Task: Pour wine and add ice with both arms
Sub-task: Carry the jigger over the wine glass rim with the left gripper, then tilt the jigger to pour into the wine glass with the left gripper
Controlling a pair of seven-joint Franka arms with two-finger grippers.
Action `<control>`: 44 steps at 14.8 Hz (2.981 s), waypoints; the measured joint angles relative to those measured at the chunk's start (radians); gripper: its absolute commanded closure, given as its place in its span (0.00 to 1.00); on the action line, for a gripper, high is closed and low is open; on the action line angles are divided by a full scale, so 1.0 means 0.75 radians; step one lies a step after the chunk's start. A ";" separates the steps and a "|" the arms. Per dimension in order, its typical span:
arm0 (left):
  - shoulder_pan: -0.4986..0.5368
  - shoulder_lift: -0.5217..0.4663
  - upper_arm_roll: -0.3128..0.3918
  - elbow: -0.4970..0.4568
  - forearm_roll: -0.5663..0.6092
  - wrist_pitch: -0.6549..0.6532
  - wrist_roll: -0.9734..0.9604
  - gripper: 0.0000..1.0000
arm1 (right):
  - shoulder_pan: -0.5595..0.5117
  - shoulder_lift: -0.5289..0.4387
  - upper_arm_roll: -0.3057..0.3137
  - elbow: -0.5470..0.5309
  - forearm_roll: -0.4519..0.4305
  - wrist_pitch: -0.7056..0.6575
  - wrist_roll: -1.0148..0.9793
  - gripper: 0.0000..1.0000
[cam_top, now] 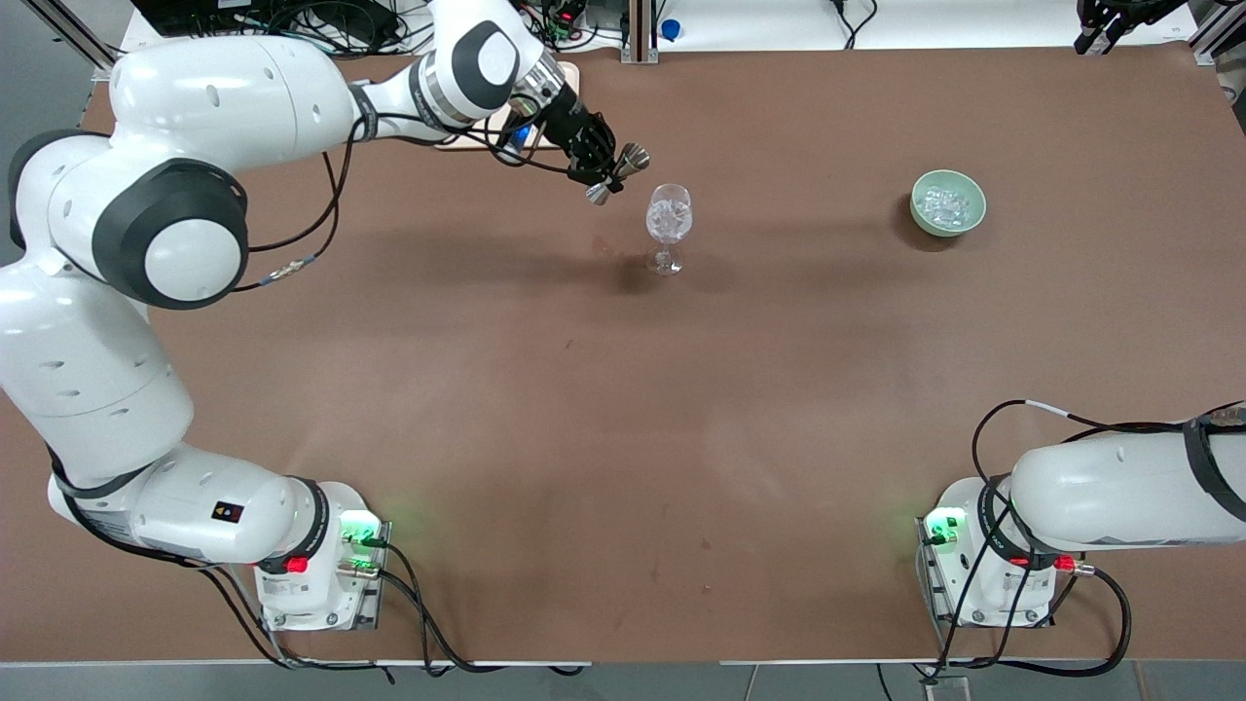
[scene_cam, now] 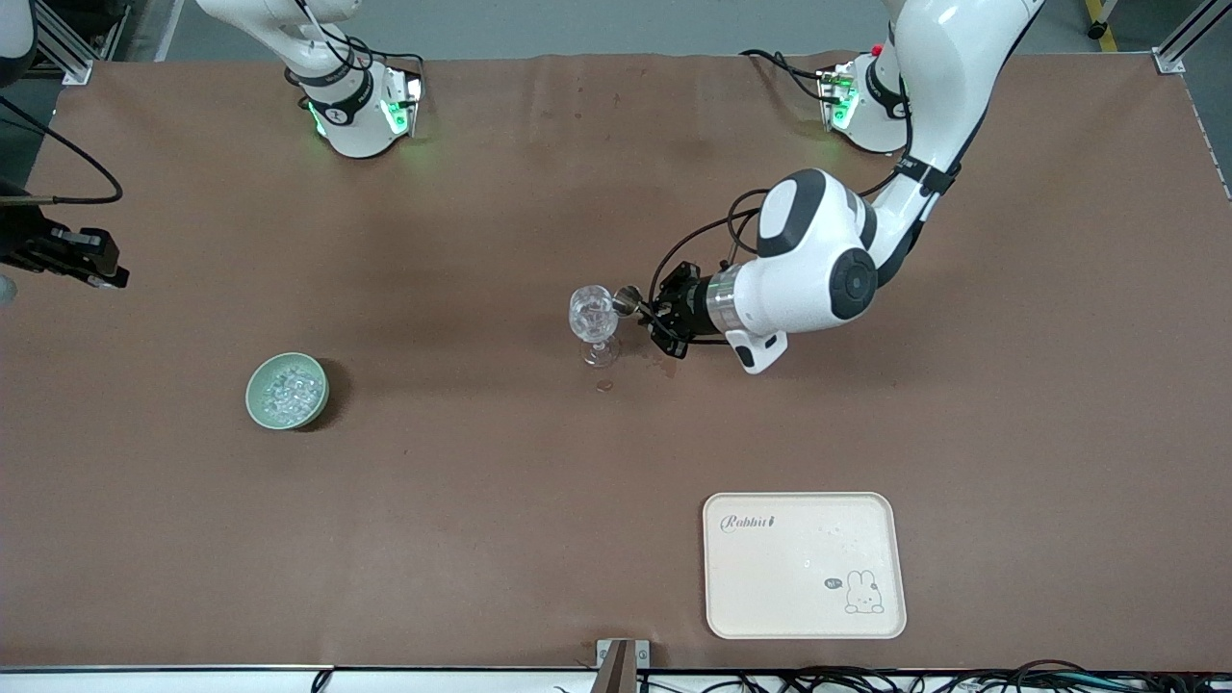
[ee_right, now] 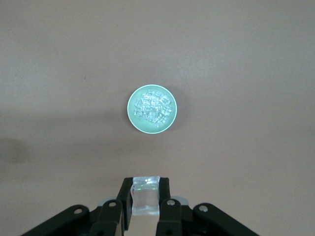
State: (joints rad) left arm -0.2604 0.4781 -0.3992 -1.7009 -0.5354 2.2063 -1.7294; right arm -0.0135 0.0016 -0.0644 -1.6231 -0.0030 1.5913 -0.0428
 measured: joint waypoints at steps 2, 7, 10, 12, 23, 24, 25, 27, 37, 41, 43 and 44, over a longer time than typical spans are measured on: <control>-0.022 0.000 0.000 0.016 0.043 0.000 -0.046 1.00 | 0.000 -0.001 0.002 0.000 0.000 0.000 -0.001 0.95; -0.062 0.000 0.000 0.023 0.179 0.000 -0.166 1.00 | 0.001 -0.002 0.010 -0.001 0.000 0.000 -0.051 0.95; -0.079 0.000 0.000 0.032 0.237 0.000 -0.221 1.00 | 0.001 -0.002 0.011 -0.003 0.000 0.000 -0.056 0.95; -0.093 0.000 0.000 0.032 0.269 0.000 -0.247 1.00 | 0.001 -0.003 0.011 -0.005 0.000 0.000 -0.057 0.95; -0.179 0.012 0.001 0.052 0.508 0.000 -0.438 1.00 | 0.001 -0.010 0.011 -0.010 0.000 -0.002 -0.057 0.95; -0.183 0.021 0.001 0.065 0.535 -0.001 -0.455 1.00 | 0.001 -0.010 0.011 -0.010 0.000 -0.002 -0.057 0.95; -0.186 0.029 0.001 0.076 0.550 -0.001 -0.466 1.00 | 0.001 -0.011 0.011 -0.010 0.000 -0.002 -0.057 0.95; -0.191 0.040 0.002 0.087 0.568 -0.001 -0.470 1.00 | 0.001 -0.011 0.011 -0.010 0.000 -0.002 -0.057 0.95; -0.231 0.074 0.007 0.194 0.697 -0.172 -0.542 1.00 | 0.001 -0.012 0.010 -0.010 0.000 -0.002 -0.057 0.95; -0.261 0.088 0.012 0.217 0.795 -0.245 -0.605 1.00 | 0.001 -0.012 0.010 -0.010 0.000 -0.002 -0.057 0.95; -0.275 0.103 0.015 0.254 0.816 -0.302 -0.629 1.00 | 0.001 -0.013 0.010 -0.010 0.001 -0.002 -0.057 0.95; -0.285 0.110 0.022 0.277 0.830 -0.335 -0.632 1.00 | 0.001 -0.013 0.010 -0.010 0.001 -0.002 -0.057 0.95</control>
State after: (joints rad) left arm -0.4739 0.5607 -0.3824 -1.4931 0.0872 1.9548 -2.2036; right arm -0.0130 -0.0081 -0.0569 -1.6308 -0.0023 1.5894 -0.0854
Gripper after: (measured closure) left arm 0.784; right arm 0.753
